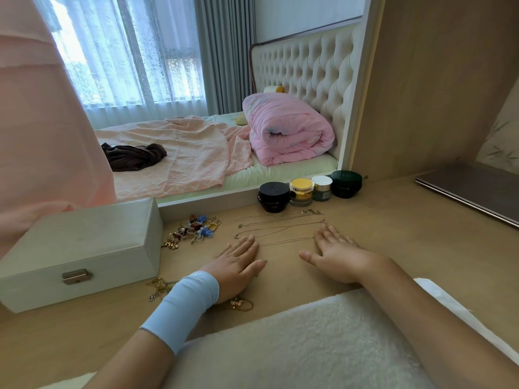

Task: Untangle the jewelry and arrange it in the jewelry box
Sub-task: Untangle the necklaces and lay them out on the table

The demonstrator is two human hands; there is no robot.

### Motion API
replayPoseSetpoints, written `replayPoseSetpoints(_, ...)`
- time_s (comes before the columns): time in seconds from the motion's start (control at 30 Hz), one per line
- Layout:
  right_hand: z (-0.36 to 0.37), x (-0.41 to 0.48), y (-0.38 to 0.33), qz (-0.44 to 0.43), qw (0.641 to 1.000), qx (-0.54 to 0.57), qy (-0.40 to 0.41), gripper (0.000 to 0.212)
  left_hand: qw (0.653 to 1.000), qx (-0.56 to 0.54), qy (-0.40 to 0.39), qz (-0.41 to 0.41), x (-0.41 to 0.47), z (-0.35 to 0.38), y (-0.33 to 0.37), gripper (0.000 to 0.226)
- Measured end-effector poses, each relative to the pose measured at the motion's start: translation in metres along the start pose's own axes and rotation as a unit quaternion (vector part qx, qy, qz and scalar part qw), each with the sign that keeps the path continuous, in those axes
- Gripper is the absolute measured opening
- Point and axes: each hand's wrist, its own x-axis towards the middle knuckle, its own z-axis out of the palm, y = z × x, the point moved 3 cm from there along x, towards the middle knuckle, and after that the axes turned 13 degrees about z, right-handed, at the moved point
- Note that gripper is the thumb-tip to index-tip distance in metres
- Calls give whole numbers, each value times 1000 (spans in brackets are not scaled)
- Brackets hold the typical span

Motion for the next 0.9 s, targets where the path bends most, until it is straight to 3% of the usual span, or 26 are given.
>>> replayPoseSetpoints(0.43,-13,17,-8,-5,999,5,35,81,999,-1,11,-40,17,-10,-9,65)
replayPoseSetpoints(0.63,-16,-7,-26,-62,993,30,94,73,992,-59,109,-26,-13,-25,-4,59)
replayPoseSetpoints(0.9,-13,-57,-103,-201,969,76,124,35,967,-33,231,-98,-88,-40,-25,39)
